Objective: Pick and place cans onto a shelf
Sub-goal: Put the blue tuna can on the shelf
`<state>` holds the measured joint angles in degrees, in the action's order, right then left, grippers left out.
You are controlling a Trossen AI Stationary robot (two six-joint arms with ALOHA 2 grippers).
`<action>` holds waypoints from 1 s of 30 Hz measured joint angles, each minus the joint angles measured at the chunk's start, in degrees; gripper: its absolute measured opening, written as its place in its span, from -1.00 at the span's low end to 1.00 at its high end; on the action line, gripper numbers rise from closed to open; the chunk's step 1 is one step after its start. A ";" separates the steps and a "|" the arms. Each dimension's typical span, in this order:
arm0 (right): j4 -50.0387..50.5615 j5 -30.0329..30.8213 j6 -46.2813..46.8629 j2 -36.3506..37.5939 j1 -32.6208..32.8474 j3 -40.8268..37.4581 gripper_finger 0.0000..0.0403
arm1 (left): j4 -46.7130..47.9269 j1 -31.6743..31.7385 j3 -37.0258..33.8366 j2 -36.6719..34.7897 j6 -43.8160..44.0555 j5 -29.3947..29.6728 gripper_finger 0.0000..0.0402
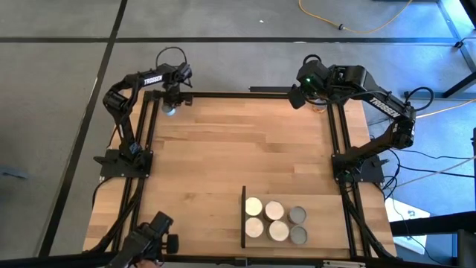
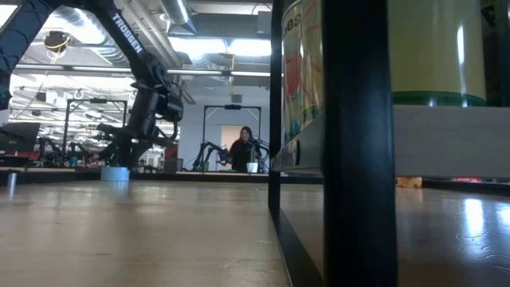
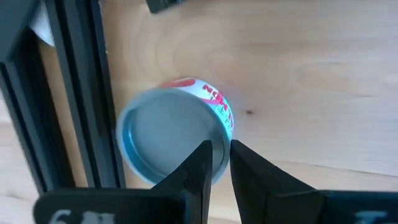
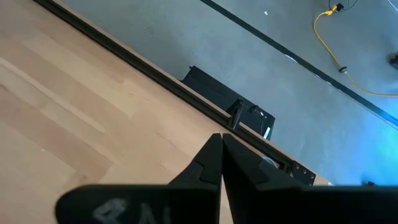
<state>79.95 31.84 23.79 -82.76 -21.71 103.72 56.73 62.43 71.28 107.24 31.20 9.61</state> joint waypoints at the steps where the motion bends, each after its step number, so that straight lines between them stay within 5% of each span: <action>1: 0.00 0.00 -0.02 0.00 0.00 0.00 -0.93 | -0.46 0.00 -0.61 0.00 0.00 -0.07 -0.76; 13: 0.00 0.00 -0.04 0.00 0.00 0.00 -0.93 | -2.27 -0.02 -2.59 -0.26 -3.50 0.24 -0.77; 20: 0.00 -0.44 -0.15 0.00 0.02 0.00 -0.93 | -2.34 -0.02 -2.61 -0.24 -7.33 -0.07 -0.97; 30: 0.02 -0.63 -0.52 0.00 0.02 0.00 -0.93 | 0.86 -3.79 1.12 0.31 -14.84 -6.48 -0.99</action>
<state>79.96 31.21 23.27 -82.76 -21.69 103.72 57.59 58.65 72.40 107.55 16.36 3.13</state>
